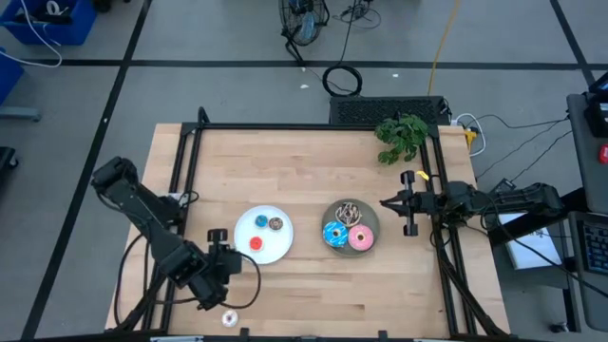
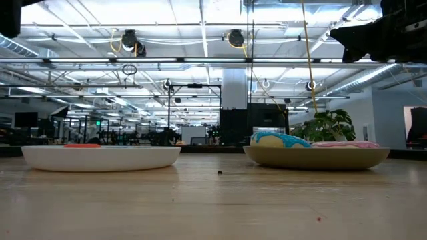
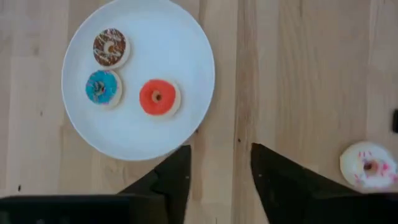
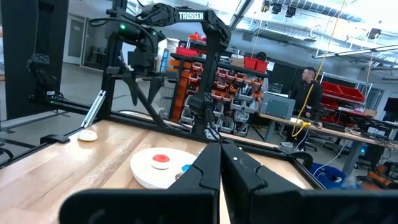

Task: Pick & Place donuts
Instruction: Put the small white donut on the white plate

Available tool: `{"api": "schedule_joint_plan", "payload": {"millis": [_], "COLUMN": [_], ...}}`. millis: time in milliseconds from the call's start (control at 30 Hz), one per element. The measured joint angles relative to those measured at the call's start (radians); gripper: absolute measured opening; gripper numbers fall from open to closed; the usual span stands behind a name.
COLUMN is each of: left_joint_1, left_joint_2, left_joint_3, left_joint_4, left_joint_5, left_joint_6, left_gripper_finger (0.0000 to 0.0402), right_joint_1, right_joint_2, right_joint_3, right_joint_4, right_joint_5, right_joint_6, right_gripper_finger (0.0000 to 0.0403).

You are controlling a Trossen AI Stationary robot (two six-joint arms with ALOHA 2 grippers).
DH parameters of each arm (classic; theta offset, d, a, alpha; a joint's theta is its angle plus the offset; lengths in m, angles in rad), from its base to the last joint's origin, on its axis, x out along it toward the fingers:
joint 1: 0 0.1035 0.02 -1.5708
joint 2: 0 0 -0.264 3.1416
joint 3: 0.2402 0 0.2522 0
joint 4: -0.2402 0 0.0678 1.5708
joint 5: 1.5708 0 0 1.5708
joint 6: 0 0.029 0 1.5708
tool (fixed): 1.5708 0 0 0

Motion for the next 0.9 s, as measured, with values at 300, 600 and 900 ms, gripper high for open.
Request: {"api": "schedule_joint_plan", "payload": {"millis": [300, 600, 900], "left_joint_1": [0.011, 0.012, 0.012], "left_joint_2": [-0.003, -0.003, 0.002], "left_joint_3": [0.000, 0.000, -0.001], "left_joint_4": [0.004, 0.007, 0.012], "left_joint_5": [0.031, 0.026, 0.037], "left_joint_6": [0.031, 0.056, 0.040], "left_gripper_finger": [0.0021, 0.0007, 0.0004], "right_joint_1": [0.000, 0.000, 0.000], "right_joint_2": [0.000, 0.000, 0.000], "right_joint_3": [0.000, 0.000, 0.000], "right_joint_4": [-0.004, -0.001, 0.000], "right_joint_5": [0.000, 0.000, 0.001], "right_joint_6": [0.007, 0.001, 0.015], "right_gripper_finger": [0.0000, 0.0000, 0.0000]}}
